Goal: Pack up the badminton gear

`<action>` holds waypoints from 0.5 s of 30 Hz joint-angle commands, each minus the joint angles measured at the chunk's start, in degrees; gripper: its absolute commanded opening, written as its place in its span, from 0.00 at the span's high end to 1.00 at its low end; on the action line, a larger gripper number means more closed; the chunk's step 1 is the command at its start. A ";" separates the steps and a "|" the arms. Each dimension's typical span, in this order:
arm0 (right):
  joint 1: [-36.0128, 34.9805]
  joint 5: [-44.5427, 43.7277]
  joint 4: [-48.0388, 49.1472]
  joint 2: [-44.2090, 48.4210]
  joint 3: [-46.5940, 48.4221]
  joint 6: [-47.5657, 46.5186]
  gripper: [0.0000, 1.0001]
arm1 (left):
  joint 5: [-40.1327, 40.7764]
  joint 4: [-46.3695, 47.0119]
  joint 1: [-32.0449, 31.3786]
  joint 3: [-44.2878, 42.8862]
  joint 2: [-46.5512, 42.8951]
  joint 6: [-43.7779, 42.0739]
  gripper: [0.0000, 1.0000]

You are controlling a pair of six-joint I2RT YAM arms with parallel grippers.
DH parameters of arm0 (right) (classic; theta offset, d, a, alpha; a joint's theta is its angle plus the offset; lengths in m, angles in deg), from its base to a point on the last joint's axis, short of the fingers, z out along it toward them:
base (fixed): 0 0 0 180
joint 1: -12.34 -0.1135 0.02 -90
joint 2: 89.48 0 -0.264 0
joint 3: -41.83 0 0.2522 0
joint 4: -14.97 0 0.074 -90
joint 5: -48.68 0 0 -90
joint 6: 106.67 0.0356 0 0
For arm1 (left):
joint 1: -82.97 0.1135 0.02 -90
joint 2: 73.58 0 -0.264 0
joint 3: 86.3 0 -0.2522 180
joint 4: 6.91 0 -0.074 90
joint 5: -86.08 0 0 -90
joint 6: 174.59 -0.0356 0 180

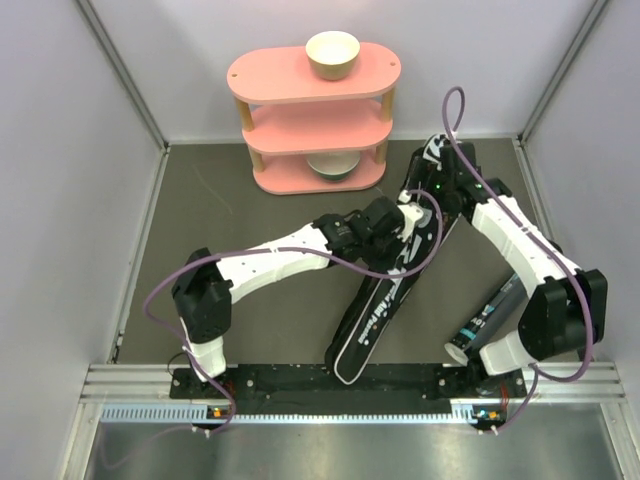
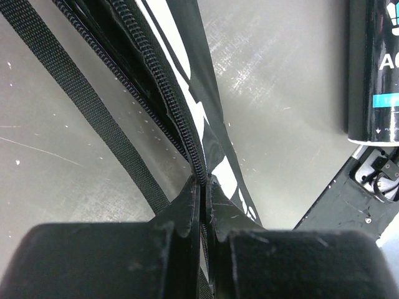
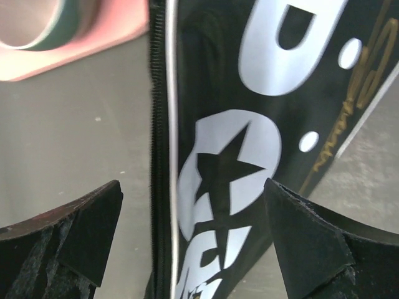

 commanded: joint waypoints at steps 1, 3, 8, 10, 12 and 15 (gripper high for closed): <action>-3.14 -14.37 -8.12 -3.06 5.37 1.84 0.07 | 2.10 0.96 -1.22 -2.84 -1.92 -0.91 1.00; -3.67 -15.95 -9.35 -5.00 5.99 2.19 0.10 | 2.89 0.79 -1.66 -3.54 -1.57 -0.91 1.00; -4.03 -17.19 -7.96 -6.85 6.35 0.79 0.33 | 2.98 0.52 -2.19 -3.63 -1.66 -0.13 1.00; -4.03 -16.22 -4.81 -6.24 5.21 -0.79 0.54 | 2.63 0.52 -2.19 -2.84 -2.45 0.75 1.00; -4.03 -13.25 -1.99 -3.70 2.85 -2.20 0.66 | 2.28 0.43 -2.02 -2.23 -3.67 1.37 1.00; -3.94 -8.32 5.21 1.56 -2.24 -4.57 0.97 | 1.05 1.39 -1.23 1.19 -7.78 3.47 0.83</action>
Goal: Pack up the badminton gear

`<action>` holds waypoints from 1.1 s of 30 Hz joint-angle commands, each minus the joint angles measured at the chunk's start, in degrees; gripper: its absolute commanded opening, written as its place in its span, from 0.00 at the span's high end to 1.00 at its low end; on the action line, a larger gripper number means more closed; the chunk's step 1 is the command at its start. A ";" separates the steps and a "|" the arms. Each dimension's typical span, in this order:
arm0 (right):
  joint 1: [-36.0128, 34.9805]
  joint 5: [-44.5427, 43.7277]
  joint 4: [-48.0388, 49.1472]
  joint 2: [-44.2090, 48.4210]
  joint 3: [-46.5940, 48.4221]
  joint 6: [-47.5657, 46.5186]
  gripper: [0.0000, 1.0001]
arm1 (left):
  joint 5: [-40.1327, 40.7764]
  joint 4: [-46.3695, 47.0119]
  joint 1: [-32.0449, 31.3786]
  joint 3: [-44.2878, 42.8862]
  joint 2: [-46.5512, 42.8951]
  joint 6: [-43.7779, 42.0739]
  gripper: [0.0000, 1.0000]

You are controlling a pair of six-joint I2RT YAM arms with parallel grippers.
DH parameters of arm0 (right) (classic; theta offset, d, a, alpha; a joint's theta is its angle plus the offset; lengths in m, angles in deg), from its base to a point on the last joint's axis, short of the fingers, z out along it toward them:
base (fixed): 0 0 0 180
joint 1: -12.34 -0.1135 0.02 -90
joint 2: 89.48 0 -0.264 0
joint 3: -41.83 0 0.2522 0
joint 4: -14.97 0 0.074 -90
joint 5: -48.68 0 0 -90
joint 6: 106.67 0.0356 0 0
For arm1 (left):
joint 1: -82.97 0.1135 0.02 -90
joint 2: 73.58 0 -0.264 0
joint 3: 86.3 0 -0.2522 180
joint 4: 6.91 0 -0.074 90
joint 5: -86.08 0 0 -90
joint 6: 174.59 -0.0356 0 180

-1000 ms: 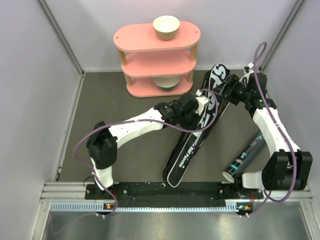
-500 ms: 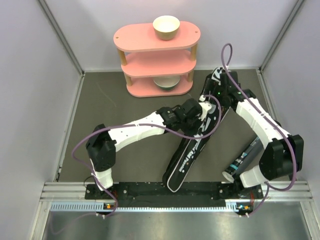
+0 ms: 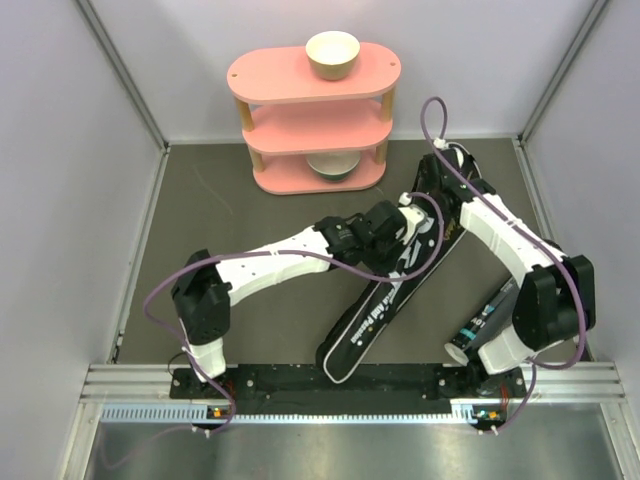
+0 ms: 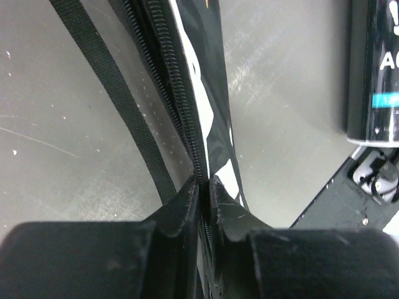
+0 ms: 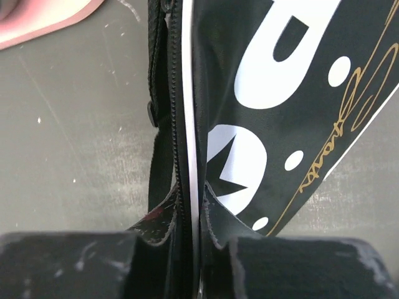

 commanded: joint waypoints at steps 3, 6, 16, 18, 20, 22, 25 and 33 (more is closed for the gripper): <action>1.33 10.46 16.92 10.97 -10.11 -3.71 1.00 | -7.10 8.01 3.02 7.63 -13.52 4.88 0.65; 3.79 18.55 23.78 15.11 -15.49 -1.69 1.00 | -12.46 12.42 6.71 11.15 -17.41 6.90 0.46; 7.67 34.21 36.98 25.04 -27.01 2.88 1.00 | -10.54 11.81 12.17 -2.37 -6.35 5.86 0.23; 7.58 35.44 36.72 27.06 -27.98 3.50 1.00 | -10.88 10.76 12.35 -7.18 -1.69 5.42 0.23; 7.58 36.58 37.07 29.08 -29.12 4.20 1.00 | -11.59 10.66 12.52 -9.75 1.81 5.07 0.22; 7.58 37.11 37.07 30.23 -29.65 4.64 1.00 | -9.23 9.36 12.70 -13.53 4.28 4.63 0.23; 7.67 37.37 36.37 31.72 -29.92 4.82 1.00 | -6.24 6.11 13.75 -18.19 8.33 4.19 0.38; 7.67 37.81 36.19 32.08 -30.88 4.82 1.00 | -4.83 7.50 14.46 -17.24 7.29 3.75 0.86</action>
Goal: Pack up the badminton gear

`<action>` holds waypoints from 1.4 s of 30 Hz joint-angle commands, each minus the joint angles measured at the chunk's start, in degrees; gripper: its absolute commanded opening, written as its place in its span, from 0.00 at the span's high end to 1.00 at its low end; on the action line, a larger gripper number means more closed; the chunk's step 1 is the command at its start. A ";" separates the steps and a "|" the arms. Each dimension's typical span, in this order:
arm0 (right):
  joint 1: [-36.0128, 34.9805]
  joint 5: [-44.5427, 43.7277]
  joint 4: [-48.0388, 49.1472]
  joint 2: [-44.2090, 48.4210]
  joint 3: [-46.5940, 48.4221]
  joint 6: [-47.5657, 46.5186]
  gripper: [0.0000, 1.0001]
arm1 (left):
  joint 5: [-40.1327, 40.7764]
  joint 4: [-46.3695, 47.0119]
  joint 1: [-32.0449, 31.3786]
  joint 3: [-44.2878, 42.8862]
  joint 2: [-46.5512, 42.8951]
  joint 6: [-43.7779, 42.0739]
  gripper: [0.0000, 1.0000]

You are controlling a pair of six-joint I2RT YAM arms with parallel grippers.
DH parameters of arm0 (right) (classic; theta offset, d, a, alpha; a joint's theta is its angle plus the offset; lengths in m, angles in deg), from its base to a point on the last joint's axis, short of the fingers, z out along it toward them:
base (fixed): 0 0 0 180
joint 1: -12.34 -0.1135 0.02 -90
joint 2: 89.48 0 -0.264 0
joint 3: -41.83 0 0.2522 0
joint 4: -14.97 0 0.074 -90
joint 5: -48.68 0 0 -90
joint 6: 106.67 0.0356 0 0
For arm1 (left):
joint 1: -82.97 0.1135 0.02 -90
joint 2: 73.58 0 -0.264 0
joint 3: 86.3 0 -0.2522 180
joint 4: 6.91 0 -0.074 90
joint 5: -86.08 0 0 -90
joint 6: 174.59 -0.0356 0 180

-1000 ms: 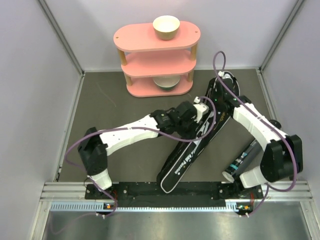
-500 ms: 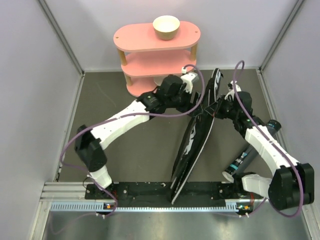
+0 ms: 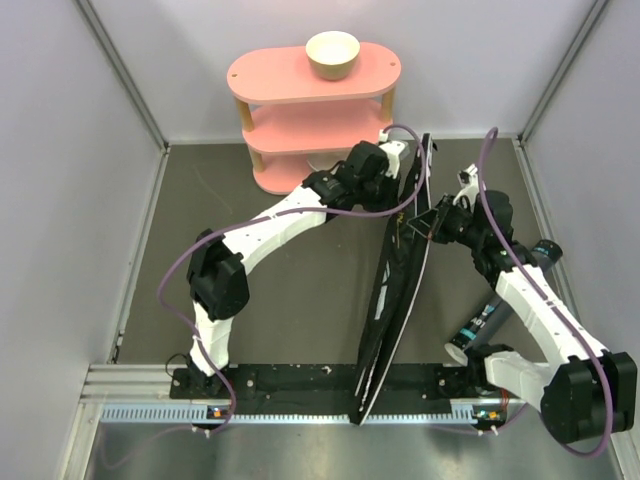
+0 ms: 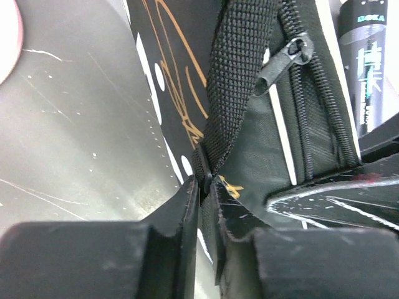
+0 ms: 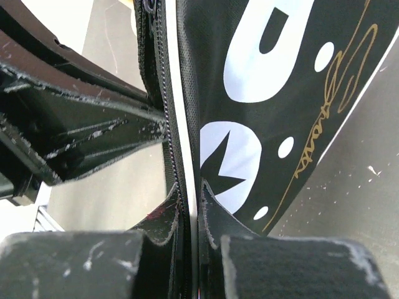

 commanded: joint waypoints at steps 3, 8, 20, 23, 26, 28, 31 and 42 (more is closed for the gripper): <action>-0.22 3.96 7.67 2.57 0.00 2.31 1.00 | 6.65 1.41 0.88 -2.48 -1.44 -1.08 1.00; -0.22 5.10 8.98 2.83 -0.79 4.33 1.00 | 21.67 2.10 0.97 -6.52 1.46 -0.91 1.00; -0.22 1.85 7.15 2.75 0.35 4.95 1.00 | 6.60 -7.21 2.47 -18.04 5.61 -1.52 0.50; -0.31 1.76 7.06 1.96 0.96 5.12 1.00 | 3.07 -6.86 2.55 -18.13 2.97 -1.00 0.53; -0.31 1.32 5.92 1.61 1.84 5.12 1.00 | 0.08 -5.81 2.73 -17.96 0.86 0.23 0.63; -0.22 1.24 5.65 1.61 2.37 5.12 1.00 | -2.46 -4.41 2.73 -16.74 -0.90 1.11 0.67; -0.31 0.80 3.90 1.69 3.16 4.95 1.00 | -4.05 -2.03 2.64 -15.41 -2.66 2.52 0.54; -0.22 1.23 1.52 2.48 4.83 5.04 1.00 | -12.27 2.27 2.73 -12.95 -3.81 4.54 0.72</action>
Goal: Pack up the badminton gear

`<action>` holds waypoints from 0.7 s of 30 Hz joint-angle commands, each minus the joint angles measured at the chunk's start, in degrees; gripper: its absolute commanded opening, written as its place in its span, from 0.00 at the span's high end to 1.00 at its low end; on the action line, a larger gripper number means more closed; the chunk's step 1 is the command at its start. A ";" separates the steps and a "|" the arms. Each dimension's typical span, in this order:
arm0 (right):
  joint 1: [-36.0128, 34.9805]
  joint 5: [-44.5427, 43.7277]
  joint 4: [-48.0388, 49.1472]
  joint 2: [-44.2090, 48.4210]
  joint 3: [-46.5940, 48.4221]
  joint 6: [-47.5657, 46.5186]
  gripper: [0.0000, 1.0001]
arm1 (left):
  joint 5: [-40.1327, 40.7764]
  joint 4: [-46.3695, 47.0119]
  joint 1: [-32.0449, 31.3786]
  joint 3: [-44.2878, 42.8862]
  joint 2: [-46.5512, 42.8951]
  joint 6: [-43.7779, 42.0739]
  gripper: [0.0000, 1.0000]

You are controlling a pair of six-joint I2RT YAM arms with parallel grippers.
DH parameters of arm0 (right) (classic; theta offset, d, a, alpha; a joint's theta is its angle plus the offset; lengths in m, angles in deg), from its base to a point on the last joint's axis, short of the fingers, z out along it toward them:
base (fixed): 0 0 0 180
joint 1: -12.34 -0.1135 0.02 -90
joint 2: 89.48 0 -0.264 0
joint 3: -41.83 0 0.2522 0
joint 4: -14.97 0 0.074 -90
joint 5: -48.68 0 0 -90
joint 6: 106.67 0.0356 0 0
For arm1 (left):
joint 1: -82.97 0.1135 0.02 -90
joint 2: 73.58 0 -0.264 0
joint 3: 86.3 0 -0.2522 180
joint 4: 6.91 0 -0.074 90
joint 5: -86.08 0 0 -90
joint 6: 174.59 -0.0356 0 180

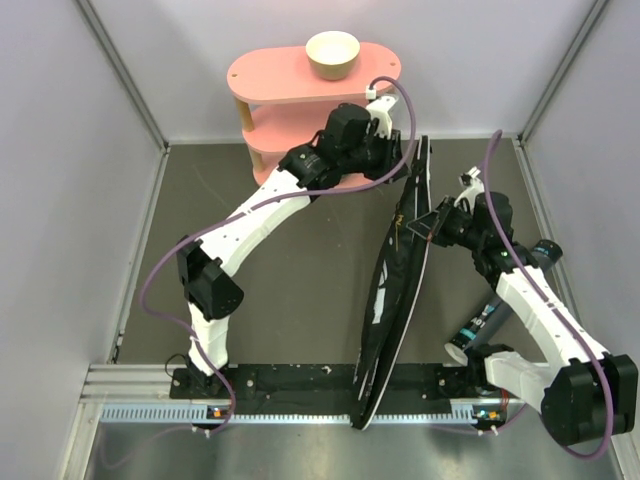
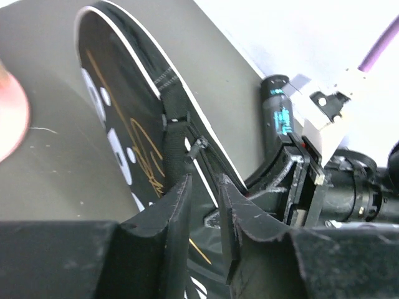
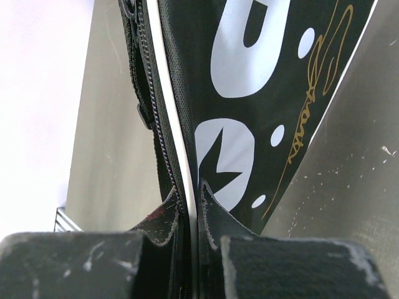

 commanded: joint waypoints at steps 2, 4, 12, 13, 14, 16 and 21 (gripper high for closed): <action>-0.31 1.30 3.44 1.83 5.13 1.04 1.00 | -12.19 8.15 0.33 1.79 -1.36 2.38 0.76; -0.22 1.30 3.44 1.92 5.13 1.21 1.00 | -15.19 8.85 0.33 1.09 0.13 3.88 0.75; -0.31 1.56 3.18 2.00 5.40 1.39 1.00 | -14.14 7.71 0.33 -1.20 5.15 2.91 0.69; -0.31 1.65 3.18 1.92 5.49 1.39 1.00 | -13.44 7.54 0.33 -1.55 5.50 2.65 0.68; -0.22 1.74 3.18 1.92 5.57 1.39 1.00 | -12.74 7.02 0.24 -1.82 6.02 2.39 0.68; -0.22 1.74 3.18 1.92 5.49 1.39 1.00 | -10.90 5.79 0.24 -3.31 6.64 0.72 0.66; -0.31 1.74 3.18 1.74 5.31 1.30 1.00 | -7.02 3.93 0.33 -4.63 7.52 -1.13 0.64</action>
